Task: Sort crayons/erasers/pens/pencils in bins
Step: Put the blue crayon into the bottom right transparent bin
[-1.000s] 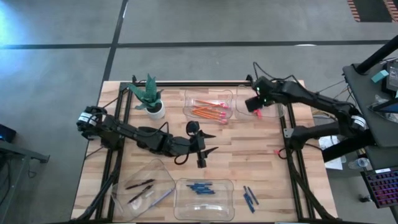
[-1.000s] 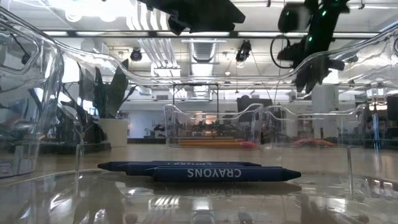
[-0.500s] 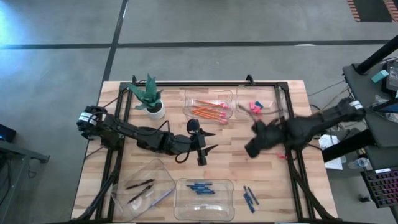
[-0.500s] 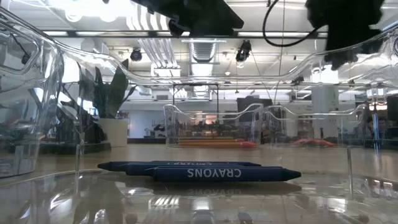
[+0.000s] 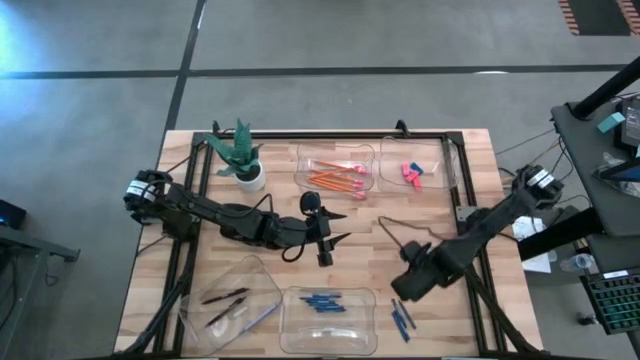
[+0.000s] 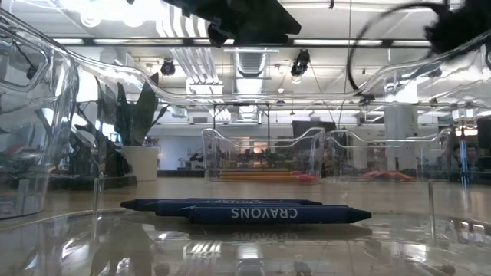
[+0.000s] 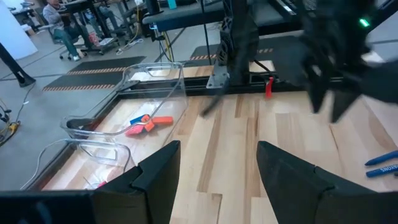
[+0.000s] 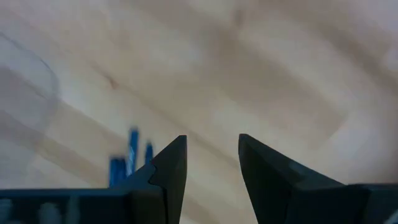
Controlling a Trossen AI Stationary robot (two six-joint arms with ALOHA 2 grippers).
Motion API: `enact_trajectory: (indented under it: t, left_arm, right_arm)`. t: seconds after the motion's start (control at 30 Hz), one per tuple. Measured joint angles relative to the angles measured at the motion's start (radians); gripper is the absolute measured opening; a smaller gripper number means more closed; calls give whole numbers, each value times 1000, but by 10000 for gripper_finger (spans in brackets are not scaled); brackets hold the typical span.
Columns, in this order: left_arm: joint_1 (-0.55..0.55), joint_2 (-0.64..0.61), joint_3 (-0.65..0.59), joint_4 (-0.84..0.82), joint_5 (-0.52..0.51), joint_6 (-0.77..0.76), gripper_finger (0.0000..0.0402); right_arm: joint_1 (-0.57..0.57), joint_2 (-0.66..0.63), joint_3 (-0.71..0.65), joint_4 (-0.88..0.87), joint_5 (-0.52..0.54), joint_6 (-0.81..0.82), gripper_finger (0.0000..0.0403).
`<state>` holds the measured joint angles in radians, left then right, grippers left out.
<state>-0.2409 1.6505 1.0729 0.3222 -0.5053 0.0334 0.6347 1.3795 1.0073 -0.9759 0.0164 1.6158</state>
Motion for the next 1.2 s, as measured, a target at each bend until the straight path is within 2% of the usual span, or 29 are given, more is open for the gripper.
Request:
enact_trajectory:
  t: [0.1, 0.23, 0.43, 0.93, 1.2]
  left_arm:
    - [0, 0, 0, 0, 0, -2, 198]
    - [0, 0, 0, 0, 0, -3, 198]
    - [-3, 0, 0, 0, 0, -29, 198]
    - [-8, 0, 1, 2, 0, -30, 198]
    - [-8, 0, 1, 2, 0, -27, 198]
  right_arm:
    - [38, 69, 0, 60, -112, 52, 137]
    - [79, 144, 0, 210, -198, 83, 137]
    - [113, 211, 1, 365, -207, 114, 137]
    - [116, 297, 3, 359, -203, 113, 134]
    - [116, 328, 7, 307, -204, 94, 71]
